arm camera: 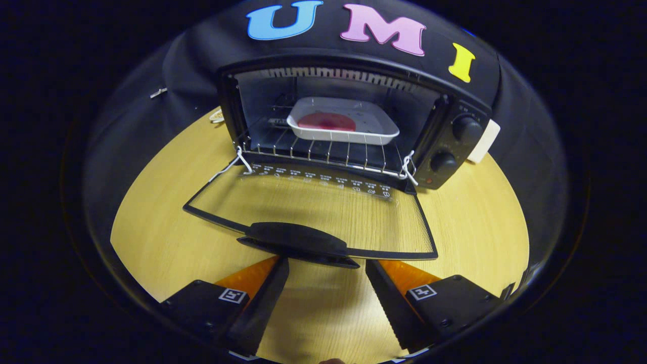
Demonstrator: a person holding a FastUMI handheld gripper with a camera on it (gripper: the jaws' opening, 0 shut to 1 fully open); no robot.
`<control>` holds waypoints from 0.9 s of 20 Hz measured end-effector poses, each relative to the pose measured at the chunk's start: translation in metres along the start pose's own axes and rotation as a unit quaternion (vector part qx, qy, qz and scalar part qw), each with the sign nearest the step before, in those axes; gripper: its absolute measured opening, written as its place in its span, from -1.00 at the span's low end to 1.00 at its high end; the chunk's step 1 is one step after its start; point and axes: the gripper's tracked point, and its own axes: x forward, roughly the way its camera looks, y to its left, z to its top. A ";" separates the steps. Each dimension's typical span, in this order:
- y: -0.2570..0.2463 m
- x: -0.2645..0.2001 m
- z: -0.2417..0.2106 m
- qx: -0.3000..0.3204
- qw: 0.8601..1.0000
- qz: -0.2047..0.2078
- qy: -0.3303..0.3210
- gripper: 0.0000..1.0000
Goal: Open the toaster oven, put the food inside, and close the toaster oven door.
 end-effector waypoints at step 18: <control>-0.067 -0.107 0.200 0.022 0.971 -0.017 -0.238 0.97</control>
